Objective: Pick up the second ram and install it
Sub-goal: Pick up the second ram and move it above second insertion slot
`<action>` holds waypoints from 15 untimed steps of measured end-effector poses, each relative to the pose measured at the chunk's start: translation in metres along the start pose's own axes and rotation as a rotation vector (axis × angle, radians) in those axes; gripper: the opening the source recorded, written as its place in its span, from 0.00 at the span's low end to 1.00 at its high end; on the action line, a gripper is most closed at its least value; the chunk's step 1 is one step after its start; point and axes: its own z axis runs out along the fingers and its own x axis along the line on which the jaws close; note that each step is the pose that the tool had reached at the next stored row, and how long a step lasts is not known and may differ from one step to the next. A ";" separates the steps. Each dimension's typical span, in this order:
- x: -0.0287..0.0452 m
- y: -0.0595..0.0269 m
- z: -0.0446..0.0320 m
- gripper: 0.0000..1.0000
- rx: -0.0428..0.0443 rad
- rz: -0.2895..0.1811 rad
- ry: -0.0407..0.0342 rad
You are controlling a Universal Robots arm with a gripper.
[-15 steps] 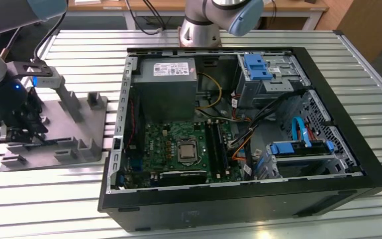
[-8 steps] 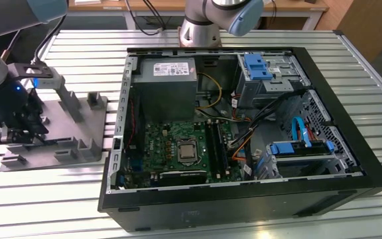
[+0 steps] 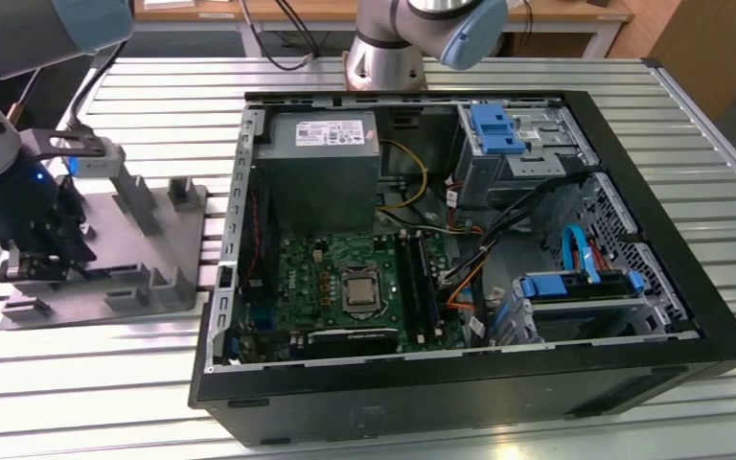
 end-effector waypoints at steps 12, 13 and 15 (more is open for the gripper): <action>-0.0038 0.0048 0.0095 0.35 -0.0001 -0.015 -0.0001; -0.0051 0.0058 0.0099 0.35 -0.0002 -0.016 0.0000; -0.0066 0.0087 0.0110 0.35 -0.0004 -0.016 0.0001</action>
